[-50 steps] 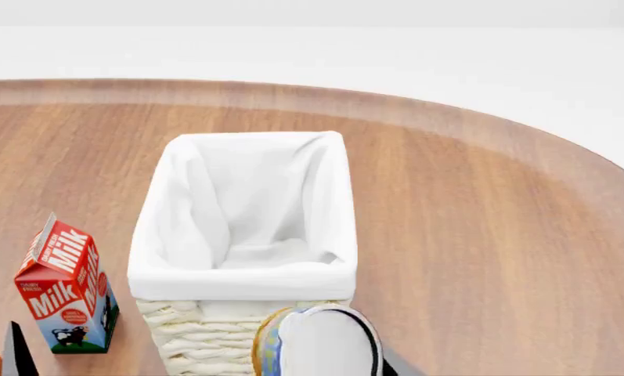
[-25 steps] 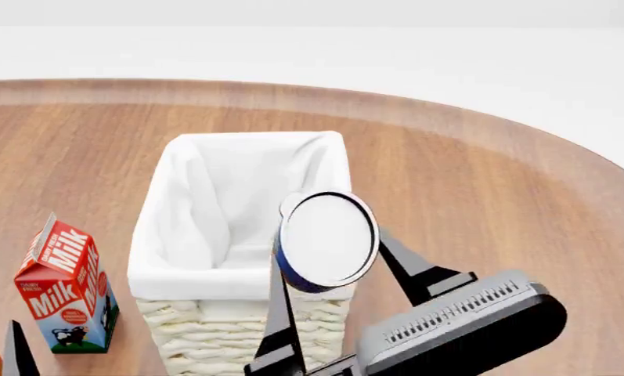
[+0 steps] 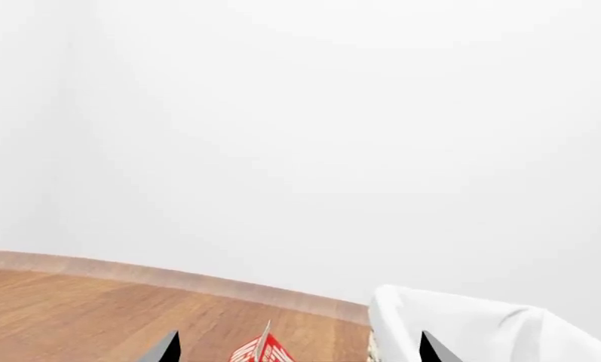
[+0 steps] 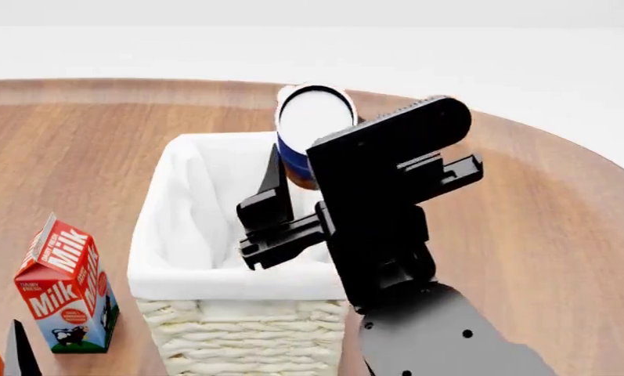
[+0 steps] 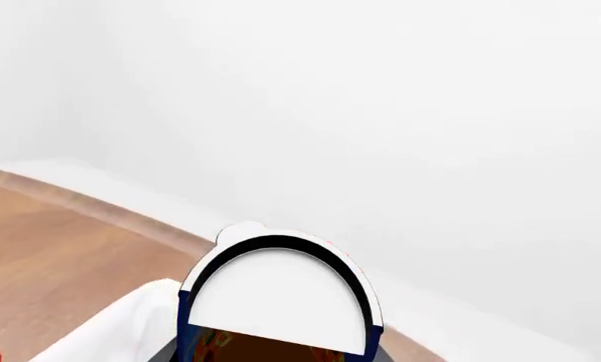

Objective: Pick up the alphabet soup, and put it in the basket.

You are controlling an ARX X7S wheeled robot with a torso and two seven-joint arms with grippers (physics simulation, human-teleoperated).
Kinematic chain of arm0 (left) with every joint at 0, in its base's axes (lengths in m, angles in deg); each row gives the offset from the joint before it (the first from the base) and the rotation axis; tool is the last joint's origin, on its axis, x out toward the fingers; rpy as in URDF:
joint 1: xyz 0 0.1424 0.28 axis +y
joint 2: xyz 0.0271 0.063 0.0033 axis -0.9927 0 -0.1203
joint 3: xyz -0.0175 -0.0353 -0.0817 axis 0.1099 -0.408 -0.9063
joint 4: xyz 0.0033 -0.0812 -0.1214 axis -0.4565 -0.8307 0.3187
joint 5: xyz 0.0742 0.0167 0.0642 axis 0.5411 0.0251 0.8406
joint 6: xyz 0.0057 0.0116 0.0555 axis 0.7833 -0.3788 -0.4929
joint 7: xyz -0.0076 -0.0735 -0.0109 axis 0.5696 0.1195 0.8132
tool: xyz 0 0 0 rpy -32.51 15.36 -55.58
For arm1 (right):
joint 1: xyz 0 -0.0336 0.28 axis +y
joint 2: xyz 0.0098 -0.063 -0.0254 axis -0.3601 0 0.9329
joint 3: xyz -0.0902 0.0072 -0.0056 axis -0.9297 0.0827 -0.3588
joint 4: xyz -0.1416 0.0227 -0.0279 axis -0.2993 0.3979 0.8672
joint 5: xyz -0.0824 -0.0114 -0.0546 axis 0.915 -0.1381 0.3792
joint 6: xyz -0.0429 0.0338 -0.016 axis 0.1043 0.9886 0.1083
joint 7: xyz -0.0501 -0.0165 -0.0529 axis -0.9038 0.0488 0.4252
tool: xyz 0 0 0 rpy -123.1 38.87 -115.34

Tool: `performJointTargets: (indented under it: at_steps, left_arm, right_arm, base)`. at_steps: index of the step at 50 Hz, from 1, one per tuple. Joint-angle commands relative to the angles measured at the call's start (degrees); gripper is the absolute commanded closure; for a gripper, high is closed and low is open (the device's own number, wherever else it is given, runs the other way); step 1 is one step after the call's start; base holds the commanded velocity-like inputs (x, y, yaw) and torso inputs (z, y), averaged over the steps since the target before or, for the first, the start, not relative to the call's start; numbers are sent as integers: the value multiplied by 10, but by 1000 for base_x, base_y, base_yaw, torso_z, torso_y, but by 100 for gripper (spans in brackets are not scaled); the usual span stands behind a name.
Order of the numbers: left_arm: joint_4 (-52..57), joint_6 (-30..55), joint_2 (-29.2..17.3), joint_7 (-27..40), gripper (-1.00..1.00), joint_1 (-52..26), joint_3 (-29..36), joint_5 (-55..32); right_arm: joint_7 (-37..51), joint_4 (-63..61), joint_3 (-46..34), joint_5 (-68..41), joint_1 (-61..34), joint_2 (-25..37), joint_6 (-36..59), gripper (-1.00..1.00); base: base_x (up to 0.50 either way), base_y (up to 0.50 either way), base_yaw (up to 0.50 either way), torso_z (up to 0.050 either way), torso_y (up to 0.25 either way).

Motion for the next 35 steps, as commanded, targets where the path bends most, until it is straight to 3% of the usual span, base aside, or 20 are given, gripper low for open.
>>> performJointTargets:
  at_steps: [1, 30, 35]
  left_arm:
    - [-3, -2, -1, 0, -100, -1, 1, 0]
    - [4, -3, -6, 4, -100, 3, 3, -1]
    - [1, -3, -5, 3, -100, 2, 5, 0]
  right_arm:
    - [-14, 131, -24, 37, -100, -44, 14, 100]
    - [-88, 504, -45, 21, -272, -168, -2, 100]
    - [-93, 497, -45, 6, -275, -169, 6, 100]
  base:
    - [0, 0, 0, 0, 0]
    - [0, 0, 0, 1, 1]
    - [0, 0, 0, 0, 0]
